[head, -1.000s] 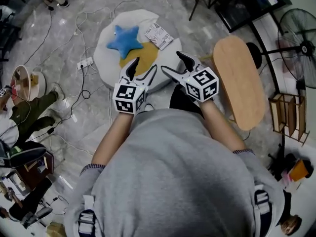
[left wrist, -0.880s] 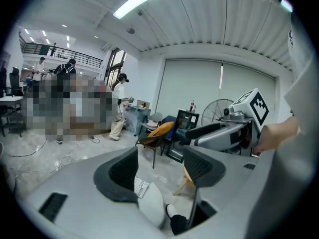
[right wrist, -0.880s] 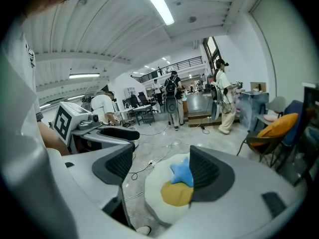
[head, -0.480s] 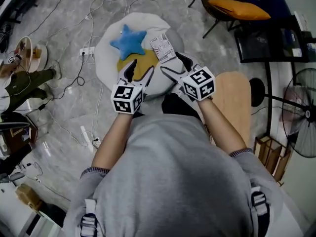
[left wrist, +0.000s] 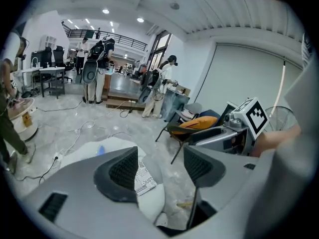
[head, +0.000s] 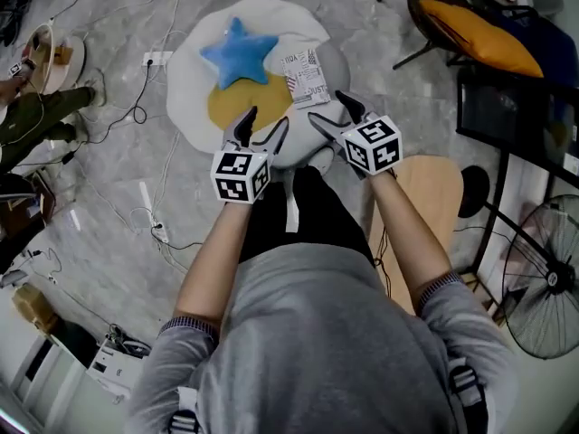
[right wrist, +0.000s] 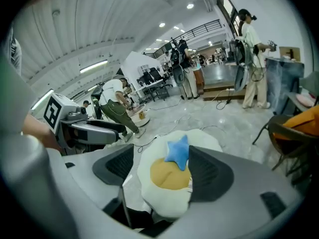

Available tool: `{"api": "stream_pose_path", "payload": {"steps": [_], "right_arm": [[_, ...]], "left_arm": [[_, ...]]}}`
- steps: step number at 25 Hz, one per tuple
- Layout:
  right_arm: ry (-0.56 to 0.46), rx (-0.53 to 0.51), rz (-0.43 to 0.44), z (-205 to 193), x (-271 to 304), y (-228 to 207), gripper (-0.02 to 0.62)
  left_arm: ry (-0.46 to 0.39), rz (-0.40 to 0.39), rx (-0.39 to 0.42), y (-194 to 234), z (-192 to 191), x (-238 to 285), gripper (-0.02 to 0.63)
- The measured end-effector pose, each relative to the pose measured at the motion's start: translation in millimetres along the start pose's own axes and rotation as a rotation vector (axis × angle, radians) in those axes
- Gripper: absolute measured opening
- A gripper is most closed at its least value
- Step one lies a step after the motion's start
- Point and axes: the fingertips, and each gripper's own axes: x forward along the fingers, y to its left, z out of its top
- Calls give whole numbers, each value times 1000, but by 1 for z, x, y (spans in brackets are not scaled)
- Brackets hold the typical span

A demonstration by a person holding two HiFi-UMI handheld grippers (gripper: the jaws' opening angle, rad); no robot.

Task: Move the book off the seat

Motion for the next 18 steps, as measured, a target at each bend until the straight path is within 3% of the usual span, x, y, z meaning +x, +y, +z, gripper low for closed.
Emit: {"api": "stream_pose_path", "payload": {"steps": [12,18], "right_arm": [[111,111,-112,-100,112,-109,359],[170,135,-146,-151,169,-161,359]], "left_arm": [[95,39,-215,91,-126,126,311],[164,46,-262,125,-201,190,311]]}}
